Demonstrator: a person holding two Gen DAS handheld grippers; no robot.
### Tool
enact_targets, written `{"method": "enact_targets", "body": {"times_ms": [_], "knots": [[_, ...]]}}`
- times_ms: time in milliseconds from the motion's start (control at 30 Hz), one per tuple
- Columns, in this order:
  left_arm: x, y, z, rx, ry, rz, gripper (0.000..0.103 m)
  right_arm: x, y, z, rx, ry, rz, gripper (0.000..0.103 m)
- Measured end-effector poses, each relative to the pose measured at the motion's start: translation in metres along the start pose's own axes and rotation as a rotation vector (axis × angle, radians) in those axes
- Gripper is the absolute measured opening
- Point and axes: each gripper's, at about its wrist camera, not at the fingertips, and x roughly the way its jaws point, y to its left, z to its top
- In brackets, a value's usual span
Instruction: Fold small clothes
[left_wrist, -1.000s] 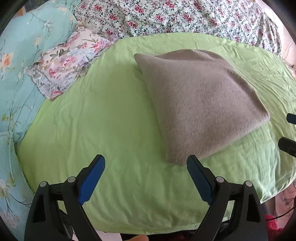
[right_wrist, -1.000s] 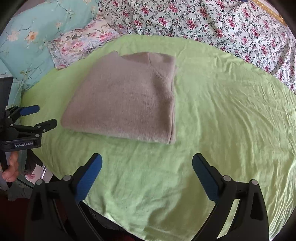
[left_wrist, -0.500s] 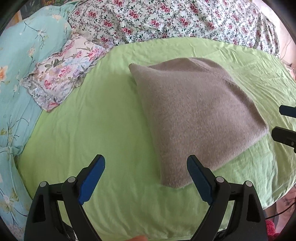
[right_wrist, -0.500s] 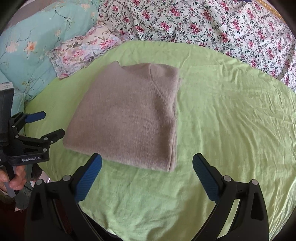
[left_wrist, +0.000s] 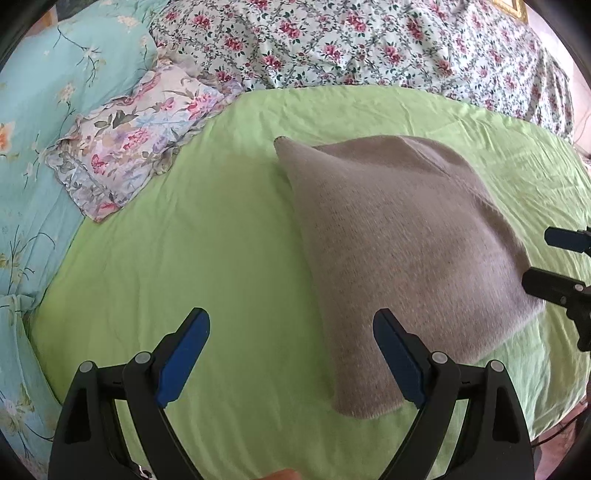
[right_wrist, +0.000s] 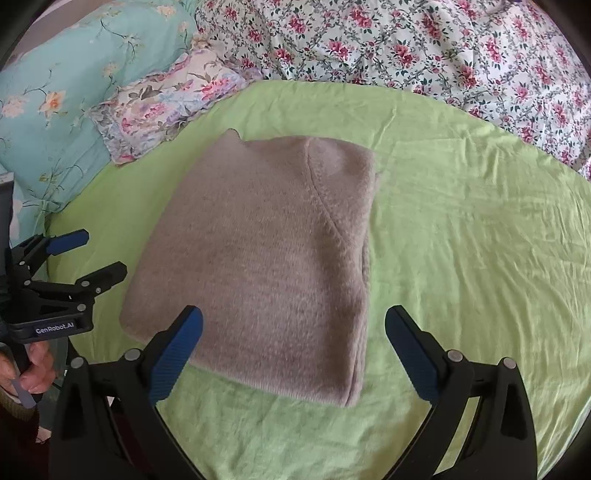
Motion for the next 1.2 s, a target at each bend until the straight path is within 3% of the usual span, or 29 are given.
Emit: {"method": "enact_targets", "body": {"times_ms": [1200], "knots": [[0.016,-0.003,0.02,0.006,0.003,0.022,0.091,0.019,-0.003,0.023,0.0,0.02,-0.002,0.099]]}}
